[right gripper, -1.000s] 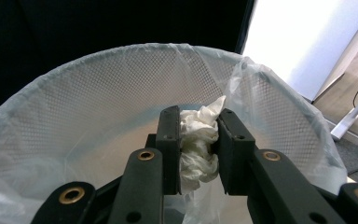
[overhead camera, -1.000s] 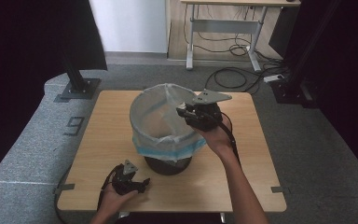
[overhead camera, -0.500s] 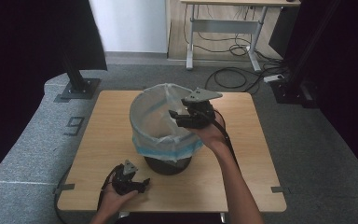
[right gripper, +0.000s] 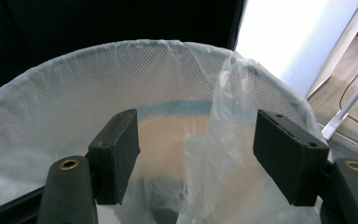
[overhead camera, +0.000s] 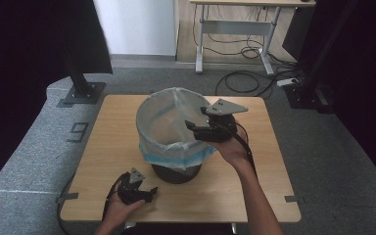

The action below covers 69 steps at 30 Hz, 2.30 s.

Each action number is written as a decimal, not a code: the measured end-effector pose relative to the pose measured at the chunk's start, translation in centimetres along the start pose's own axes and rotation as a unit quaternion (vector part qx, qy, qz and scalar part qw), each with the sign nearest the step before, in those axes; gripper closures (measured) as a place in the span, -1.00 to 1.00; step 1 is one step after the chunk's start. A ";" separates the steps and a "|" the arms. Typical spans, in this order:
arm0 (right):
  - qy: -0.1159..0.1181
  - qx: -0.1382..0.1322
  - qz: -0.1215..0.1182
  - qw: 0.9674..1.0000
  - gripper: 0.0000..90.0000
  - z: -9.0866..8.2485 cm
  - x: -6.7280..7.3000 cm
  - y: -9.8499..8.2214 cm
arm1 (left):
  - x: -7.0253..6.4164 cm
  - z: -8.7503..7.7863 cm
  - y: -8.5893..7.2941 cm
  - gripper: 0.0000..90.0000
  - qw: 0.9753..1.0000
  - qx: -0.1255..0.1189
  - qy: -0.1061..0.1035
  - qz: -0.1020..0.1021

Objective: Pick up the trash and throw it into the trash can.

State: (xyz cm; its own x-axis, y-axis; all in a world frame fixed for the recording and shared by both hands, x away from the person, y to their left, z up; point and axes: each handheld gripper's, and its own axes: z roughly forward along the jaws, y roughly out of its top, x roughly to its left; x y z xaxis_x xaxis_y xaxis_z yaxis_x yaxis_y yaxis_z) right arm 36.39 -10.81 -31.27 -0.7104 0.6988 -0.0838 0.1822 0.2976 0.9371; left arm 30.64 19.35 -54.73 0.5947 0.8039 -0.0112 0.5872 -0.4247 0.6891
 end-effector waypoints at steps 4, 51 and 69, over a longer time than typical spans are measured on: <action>-0.001 -0.003 -0.001 1.000 -0.30 -1.1 0.0 -0.6 | 0.0 0.0 0.0 -0.67 1.000 0.000 0.000 0.000; -0.043 -0.001 0.082 0.996 -0.28 -7.7 -3.2 -12.1 | -0.5 0.3 0.3 -0.67 1.000 0.000 -0.003 0.003; -0.045 0.033 0.120 0.991 -0.28 -5.8 -3.1 -18.5 | -0.6 0.3 0.3 -0.67 1.000 -0.001 -0.004 0.004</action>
State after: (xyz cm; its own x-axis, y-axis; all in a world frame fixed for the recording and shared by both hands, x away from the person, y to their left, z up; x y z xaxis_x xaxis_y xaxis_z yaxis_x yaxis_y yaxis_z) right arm 31.34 -22.26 -46.38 -0.5787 0.8085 0.1064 0.3842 0.1553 0.9101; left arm 30.63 18.59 -54.76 0.6031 0.7976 -0.0113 0.5814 -0.4298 0.6908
